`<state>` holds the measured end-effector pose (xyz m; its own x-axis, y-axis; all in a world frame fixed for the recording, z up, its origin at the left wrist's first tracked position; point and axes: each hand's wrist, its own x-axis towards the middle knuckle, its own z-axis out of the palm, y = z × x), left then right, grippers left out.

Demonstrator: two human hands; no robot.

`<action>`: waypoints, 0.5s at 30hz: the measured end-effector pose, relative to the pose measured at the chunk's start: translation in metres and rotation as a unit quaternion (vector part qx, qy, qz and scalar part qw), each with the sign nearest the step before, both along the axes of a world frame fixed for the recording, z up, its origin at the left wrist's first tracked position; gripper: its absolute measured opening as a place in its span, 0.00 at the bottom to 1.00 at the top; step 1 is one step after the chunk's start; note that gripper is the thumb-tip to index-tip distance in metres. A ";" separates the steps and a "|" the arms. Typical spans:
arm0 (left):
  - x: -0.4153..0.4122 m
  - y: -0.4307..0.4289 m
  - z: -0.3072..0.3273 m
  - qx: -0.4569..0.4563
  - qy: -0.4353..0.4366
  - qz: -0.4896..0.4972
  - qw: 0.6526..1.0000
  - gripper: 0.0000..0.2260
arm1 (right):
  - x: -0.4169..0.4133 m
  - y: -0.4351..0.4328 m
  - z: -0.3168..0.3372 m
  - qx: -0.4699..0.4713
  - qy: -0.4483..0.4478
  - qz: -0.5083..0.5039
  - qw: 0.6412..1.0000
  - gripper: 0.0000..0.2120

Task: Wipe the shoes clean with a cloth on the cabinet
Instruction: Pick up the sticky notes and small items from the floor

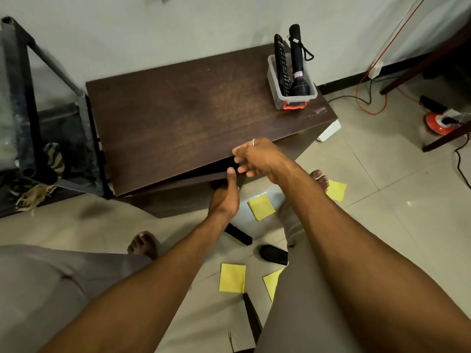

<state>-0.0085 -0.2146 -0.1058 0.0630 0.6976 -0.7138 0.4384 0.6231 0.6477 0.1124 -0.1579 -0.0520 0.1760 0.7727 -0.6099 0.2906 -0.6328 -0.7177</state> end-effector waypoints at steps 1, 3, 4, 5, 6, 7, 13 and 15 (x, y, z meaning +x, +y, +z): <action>-0.003 -0.007 0.002 -0.006 0.006 -0.005 1.000 0.42 | 0.002 -0.002 0.001 -0.004 -0.006 0.001 1.000 0.05; -0.006 -0.022 0.007 -0.017 0.014 -0.024 0.999 0.42 | 0.005 -0.007 0.002 -0.010 -0.009 -0.001 1.000 0.05; -0.009 -0.030 0.009 -0.021 0.016 -0.031 0.999 0.41 | 0.006 -0.009 0.002 -0.012 -0.008 -0.002 1.000 0.05; -0.013 -0.038 0.011 -0.032 0.017 -0.031 0.999 0.38 | 0.006 -0.010 0.003 -0.015 -0.006 -0.003 1.000 0.05; -0.018 -0.049 0.010 -0.045 0.018 -0.031 0.998 0.34 | 0.007 -0.012 0.003 -0.017 -0.007 -0.004 1.000 0.05; -0.024 -0.060 0.012 -0.059 0.018 -0.034 0.998 0.30 | 0.006 -0.014 0.002 -0.019 -0.007 -0.004 1.000 0.06; -0.088 -0.117 0.025 -0.078 0.082 -0.096 0.989 0.19 | -0.018 -0.022 0.003 -0.021 0.006 0.025 0.999 0.07; -0.112 -0.123 0.031 -0.059 0.112 -0.104 0.986 0.15 | -0.028 -0.024 0.005 -0.021 0.013 0.042 0.999 0.07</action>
